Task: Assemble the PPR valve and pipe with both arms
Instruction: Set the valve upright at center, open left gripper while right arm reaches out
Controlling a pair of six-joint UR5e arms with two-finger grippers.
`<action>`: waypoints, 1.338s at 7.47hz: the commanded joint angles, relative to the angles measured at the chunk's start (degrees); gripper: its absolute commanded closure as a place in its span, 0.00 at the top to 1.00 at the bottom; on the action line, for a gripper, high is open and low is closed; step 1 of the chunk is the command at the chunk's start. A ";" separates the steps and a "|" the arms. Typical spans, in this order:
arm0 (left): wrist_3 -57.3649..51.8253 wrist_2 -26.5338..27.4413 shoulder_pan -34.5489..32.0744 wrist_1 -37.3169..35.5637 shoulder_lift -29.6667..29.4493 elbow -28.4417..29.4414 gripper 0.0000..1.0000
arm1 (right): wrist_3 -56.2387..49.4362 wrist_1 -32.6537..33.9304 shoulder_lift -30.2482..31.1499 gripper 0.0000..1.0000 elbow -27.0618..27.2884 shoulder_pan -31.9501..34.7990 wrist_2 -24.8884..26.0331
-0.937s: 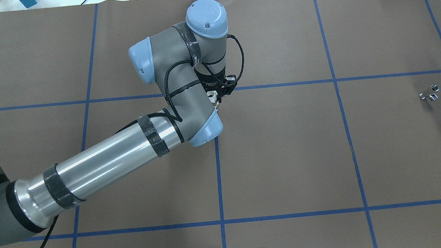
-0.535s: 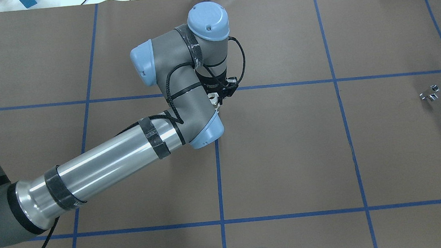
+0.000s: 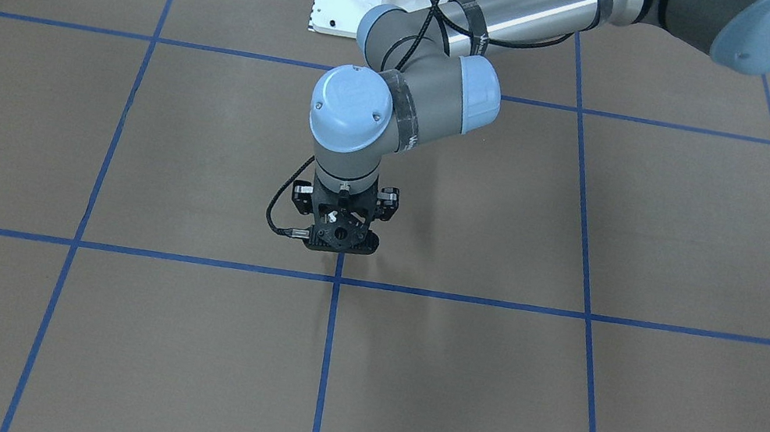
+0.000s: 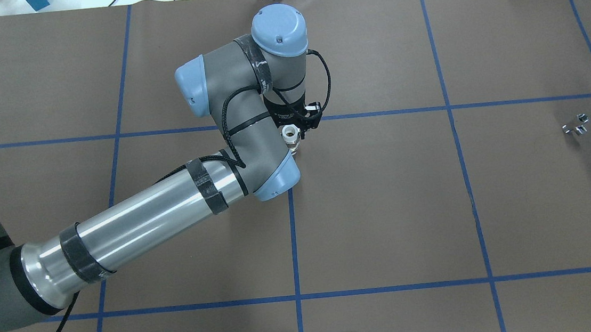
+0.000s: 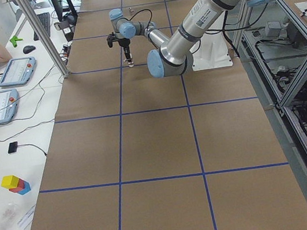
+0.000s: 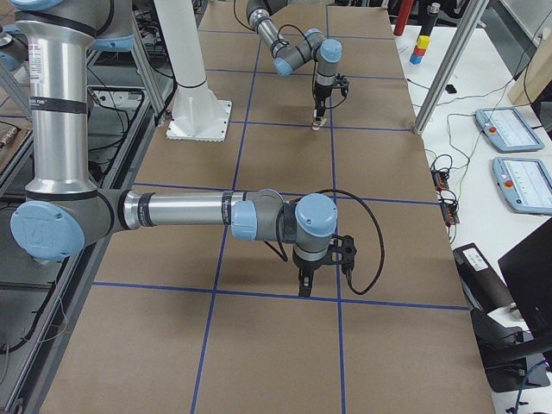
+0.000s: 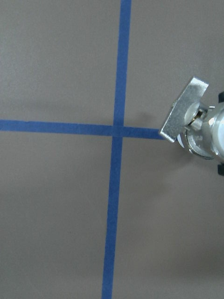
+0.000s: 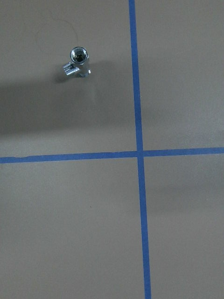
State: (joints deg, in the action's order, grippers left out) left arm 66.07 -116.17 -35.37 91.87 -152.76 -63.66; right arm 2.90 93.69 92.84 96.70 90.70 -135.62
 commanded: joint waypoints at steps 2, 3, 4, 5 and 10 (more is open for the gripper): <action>0.02 0.24 -0.14 -0.02 -0.08 -0.50 1.00 | 0.00 0.00 -0.12 0.99 -0.02 0.00 -0.08; -0.06 0.16 -0.49 -0.37 -0.08 -2.07 1.00 | -0.08 0.00 -0.73 0.99 0.07 0.00 -0.08; -0.15 -0.28 -2.23 -0.98 0.10 -4.87 1.00 | -0.08 0.09 -1.34 0.99 0.42 0.00 0.27; -1.11 -0.98 -4.16 -3.51 1.32 -9.07 1.00 | -0.17 0.18 -2.65 0.99 0.59 -0.09 0.36; -14.99 -3.26 -11.73 -14.26 24.87 -40.83 1.00 | 8.35 -0.26 -9.42 0.99 -0.01 -12.27 0.36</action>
State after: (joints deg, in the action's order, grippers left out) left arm 53.35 -118.35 -45.36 78.04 -132.10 -100.24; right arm 9.71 93.59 85.24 96.97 82.70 -135.39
